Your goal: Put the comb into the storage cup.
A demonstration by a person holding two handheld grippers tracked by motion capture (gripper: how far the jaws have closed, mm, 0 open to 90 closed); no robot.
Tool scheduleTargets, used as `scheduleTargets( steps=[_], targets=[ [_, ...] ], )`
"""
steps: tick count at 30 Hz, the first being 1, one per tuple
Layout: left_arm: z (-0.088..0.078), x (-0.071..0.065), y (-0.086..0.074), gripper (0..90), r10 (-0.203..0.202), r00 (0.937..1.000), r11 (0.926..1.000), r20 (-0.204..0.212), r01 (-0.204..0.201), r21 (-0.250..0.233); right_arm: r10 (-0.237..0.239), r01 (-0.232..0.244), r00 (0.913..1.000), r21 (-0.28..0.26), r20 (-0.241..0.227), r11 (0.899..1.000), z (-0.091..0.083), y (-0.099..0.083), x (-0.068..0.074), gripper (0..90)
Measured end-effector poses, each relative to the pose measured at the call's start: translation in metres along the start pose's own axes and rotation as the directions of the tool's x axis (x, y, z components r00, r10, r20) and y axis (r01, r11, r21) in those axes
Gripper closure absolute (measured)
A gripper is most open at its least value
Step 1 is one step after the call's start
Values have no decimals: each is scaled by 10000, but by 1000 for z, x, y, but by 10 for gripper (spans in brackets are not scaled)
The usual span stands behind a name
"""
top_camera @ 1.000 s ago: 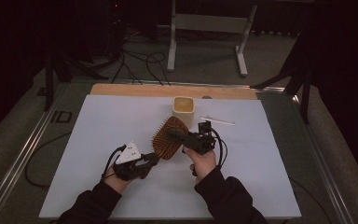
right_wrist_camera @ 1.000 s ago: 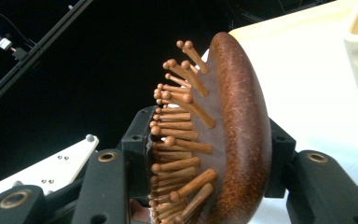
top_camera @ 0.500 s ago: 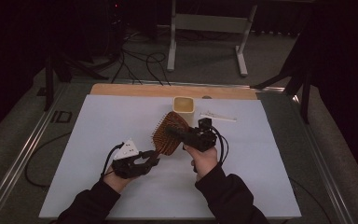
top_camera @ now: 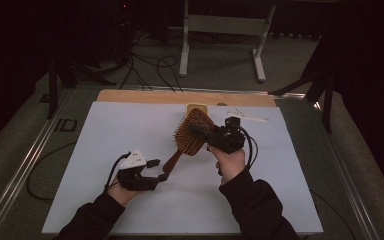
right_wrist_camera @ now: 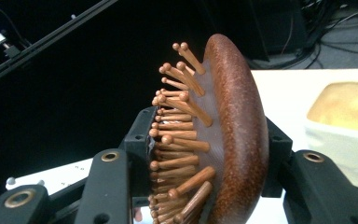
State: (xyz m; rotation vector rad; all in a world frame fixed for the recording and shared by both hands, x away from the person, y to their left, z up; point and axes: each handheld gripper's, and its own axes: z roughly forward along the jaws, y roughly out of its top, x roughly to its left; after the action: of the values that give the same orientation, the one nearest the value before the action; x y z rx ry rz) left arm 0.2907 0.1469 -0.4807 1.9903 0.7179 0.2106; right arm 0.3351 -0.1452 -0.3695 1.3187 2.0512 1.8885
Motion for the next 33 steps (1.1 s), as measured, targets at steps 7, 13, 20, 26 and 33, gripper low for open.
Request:
scheduleTargets(
  steps=[7,13,20,26,33],
  targets=[
    [3,-3,-1,174,122,9998,9997,-127,-119,214,-316,320,9992,-172,226,9993,-8,15,0,516],
    [3,-2,-3,123,80,10000,9998,13,-80,180,-541,562,9973,-419,493,9975,-15,30,-2,517],
    [-1,0,-3,0,32,9989,10000,467,-30,-46,-830,888,9934,-732,795,9934,-22,52,-2,516],
    [-1,1,-5,0,-23,9982,9999,599,30,-126,-895,1001,9898,-943,1108,9905,-25,71,-6,517],
    [-1,1,-6,0,147,9981,9997,593,-137,-179,-899,1052,9869,-1119,1336,9881,-25,87,-9,516]
  ],
)
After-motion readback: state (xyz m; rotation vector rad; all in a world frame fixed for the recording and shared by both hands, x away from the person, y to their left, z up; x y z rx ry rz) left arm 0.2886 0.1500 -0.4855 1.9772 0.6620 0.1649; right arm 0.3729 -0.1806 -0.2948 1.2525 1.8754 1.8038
